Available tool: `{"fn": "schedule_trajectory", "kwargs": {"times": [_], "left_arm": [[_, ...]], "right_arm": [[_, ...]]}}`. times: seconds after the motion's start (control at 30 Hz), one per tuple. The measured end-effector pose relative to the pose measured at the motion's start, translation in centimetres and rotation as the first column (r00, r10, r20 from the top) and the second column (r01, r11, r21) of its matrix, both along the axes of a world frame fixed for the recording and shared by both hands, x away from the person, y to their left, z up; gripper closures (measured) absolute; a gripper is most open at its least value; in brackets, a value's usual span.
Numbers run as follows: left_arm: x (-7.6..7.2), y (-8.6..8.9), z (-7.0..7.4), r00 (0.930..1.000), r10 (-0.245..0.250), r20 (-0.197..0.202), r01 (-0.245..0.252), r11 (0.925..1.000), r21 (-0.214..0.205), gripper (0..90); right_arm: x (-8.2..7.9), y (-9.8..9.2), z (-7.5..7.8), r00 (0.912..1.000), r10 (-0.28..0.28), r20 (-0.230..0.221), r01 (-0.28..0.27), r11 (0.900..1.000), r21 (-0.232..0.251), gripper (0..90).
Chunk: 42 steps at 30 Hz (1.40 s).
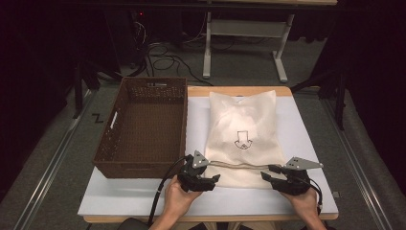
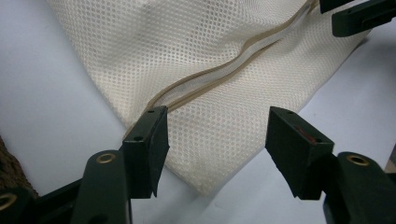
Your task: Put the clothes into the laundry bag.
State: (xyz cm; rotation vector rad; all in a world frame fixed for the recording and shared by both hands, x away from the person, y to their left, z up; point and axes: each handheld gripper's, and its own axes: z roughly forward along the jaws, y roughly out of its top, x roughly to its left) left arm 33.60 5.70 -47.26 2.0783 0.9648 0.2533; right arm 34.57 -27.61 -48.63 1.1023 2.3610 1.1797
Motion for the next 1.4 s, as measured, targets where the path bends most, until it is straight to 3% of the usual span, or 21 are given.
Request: {"fn": "schedule_trajectory", "kwargs": {"times": [0.57, 1.07, 1.4], "left_arm": [[0.7, 0.9, -1.8, 0.9985, 0.038, -0.039, -0.038, 0.9992, -0.009, 38.6], [0.8, 0.7, -2.6, 0.9986, 0.045, -0.027, -0.044, 0.998, 0.045, 38.0], [0.7, 0.3, -2.9, 0.9987, 0.032, -0.04, -0.03, 0.998, 0.056, 37.6]], "right_arm": [[0.0, 0.2, -1.3, 0.9999, 0.002, -0.016, -0.002, 0.9995, -0.033, 52.9], [0.0, -0.2, -1.9, 0.9999, -0.013, -0.011, 0.013, 0.9986, -0.051, 52.3], [-0.2, -0.7, -2.1, 0.9997, -0.02, -0.014, 0.02, 0.9985, -0.051, 52.0]]}}
